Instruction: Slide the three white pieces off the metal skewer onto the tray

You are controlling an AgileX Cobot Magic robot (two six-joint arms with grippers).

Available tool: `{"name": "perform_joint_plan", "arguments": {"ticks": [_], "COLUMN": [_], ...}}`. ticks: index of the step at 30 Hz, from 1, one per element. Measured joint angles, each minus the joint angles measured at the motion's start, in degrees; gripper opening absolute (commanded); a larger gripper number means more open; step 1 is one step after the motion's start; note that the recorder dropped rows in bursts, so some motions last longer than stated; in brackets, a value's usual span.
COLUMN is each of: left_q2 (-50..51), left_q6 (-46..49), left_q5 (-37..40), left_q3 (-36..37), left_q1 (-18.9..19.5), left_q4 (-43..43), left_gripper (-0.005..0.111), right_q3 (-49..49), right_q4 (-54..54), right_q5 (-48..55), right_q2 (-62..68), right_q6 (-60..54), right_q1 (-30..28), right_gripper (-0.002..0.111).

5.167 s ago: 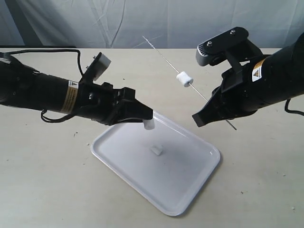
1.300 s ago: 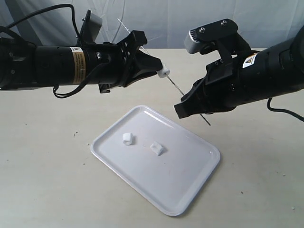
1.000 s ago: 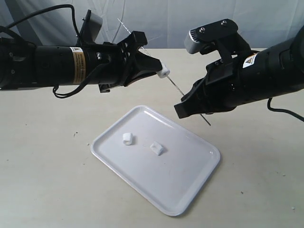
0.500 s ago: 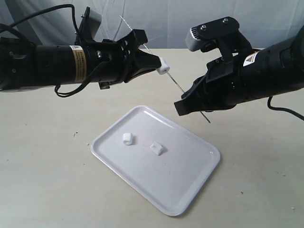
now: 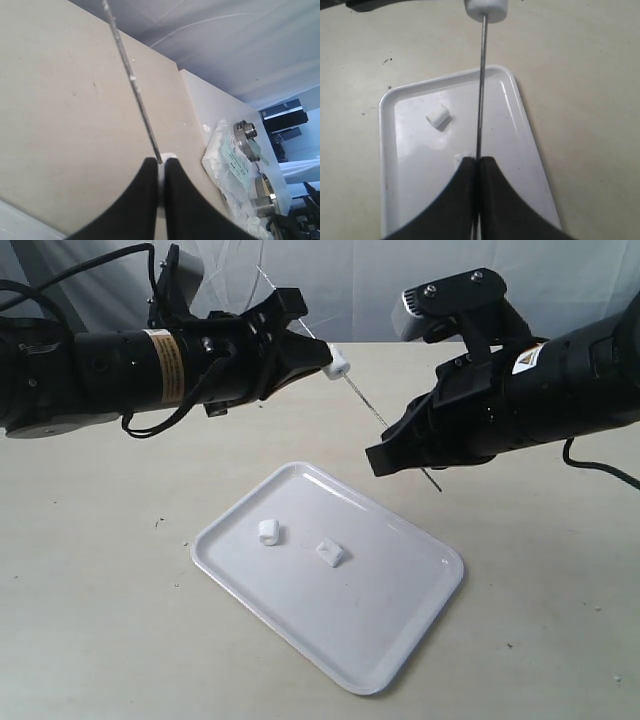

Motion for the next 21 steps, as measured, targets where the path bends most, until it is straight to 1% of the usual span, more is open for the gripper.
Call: {"name": "perform_joint_plan", "arguments": {"ticks": [5,12,21], "left_q2": [0.0,0.0,0.0], "left_q6": [1.3,1.5,4.6], "left_q5": [1.2,1.2,2.9], "left_q3": [0.0,0.0,0.0], "left_q1": [0.3,2.0,2.1], "left_q4": [-0.5,-0.5,-2.5], "left_gripper": [0.000,0.000,0.000], "right_q3": [0.0,0.0,-0.3], "right_q4": [0.0,0.3,0.5], "right_q5": [0.4,0.4,1.5], "right_q2": [0.0,0.0,0.0], "right_q6": [0.0,0.0,0.0], "right_q1": [0.0,0.0,0.0], "right_gripper": [-0.001,-0.001,-0.001]}}
